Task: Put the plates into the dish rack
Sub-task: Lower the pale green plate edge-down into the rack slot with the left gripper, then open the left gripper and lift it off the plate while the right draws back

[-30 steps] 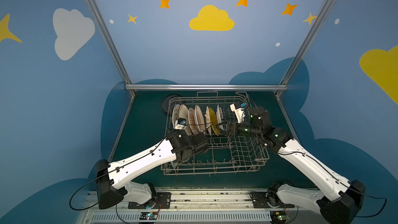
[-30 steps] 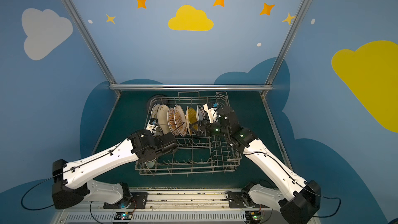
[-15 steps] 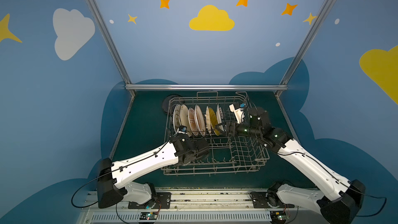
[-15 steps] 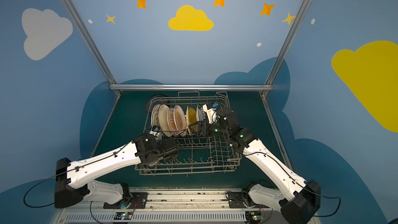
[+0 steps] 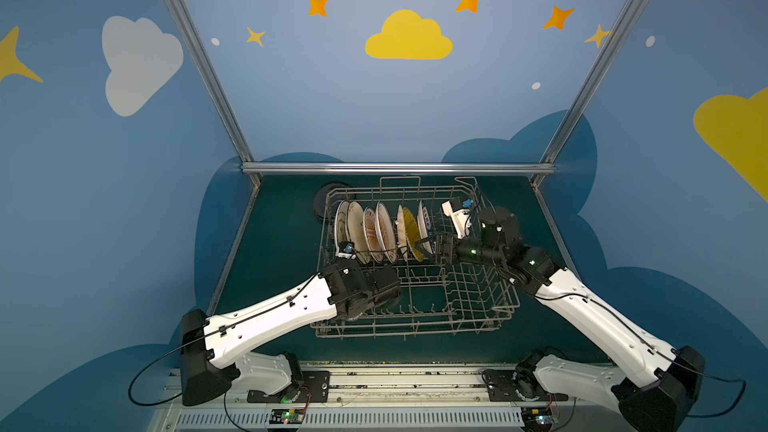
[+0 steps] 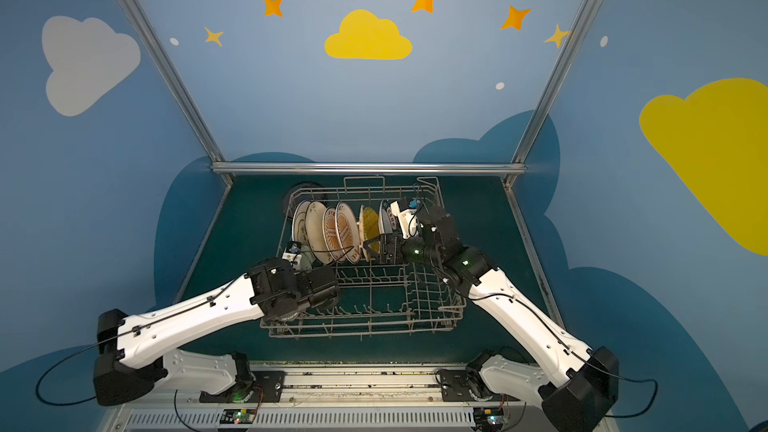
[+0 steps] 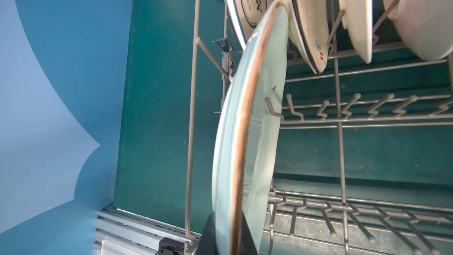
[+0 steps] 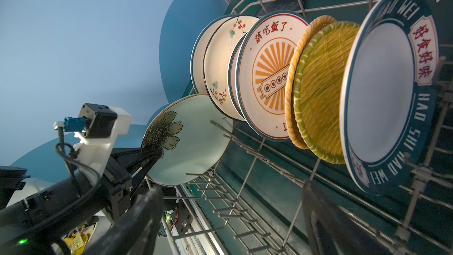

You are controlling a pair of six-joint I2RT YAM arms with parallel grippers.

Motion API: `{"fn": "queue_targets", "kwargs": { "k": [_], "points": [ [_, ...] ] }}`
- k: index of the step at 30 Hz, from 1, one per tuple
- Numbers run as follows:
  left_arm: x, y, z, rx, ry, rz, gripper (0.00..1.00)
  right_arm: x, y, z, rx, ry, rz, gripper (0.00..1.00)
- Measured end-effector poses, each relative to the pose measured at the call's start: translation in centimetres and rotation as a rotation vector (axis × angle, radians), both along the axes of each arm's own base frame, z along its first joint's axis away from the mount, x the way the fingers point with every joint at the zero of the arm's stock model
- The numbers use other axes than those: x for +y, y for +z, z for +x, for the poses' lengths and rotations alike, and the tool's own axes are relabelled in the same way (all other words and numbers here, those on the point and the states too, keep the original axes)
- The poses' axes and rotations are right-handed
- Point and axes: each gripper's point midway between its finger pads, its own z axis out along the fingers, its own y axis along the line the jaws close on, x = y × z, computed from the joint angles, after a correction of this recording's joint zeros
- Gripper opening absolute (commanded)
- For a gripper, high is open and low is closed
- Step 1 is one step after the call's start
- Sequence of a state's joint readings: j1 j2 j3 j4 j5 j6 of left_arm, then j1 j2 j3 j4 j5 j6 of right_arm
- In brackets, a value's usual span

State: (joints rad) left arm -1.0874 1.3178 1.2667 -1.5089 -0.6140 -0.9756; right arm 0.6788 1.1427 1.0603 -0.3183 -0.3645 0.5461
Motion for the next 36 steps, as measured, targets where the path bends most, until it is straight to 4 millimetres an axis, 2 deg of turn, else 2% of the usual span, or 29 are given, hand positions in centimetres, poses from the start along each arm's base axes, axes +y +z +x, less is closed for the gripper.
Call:
{"fn": "queue_targets", "kwargs": {
  "k": [19,28,30,33,36],
  "points": [
    [-1.1,0.0,-1.1,-0.004,-0.041,0.027,0.04,0.1,0.0,-0.1,-0.002,0.0,-0.002,0.86],
    [-0.9,0.8,-2.1,-0.008,-0.119,-0.105,0.29,0.2,-0.2,-0.1,0.0,0.004,-0.006,0.86],
    [-0.7,0.8,-2.0,0.001,-0.12,-0.105,0.33,0.2,-0.2,-0.1,-0.002,0.002,-0.012,0.86],
    [-0.6,0.8,-1.7,0.01,-0.123,-0.098,0.45,-0.1,0.0,0.0,-0.008,-0.007,-0.025,0.86],
    [-0.5,1.5,-1.1,0.0,-0.123,-0.114,0.55,-0.5,0.4,0.4,-0.022,-0.019,-0.035,0.86]
  ]
}}
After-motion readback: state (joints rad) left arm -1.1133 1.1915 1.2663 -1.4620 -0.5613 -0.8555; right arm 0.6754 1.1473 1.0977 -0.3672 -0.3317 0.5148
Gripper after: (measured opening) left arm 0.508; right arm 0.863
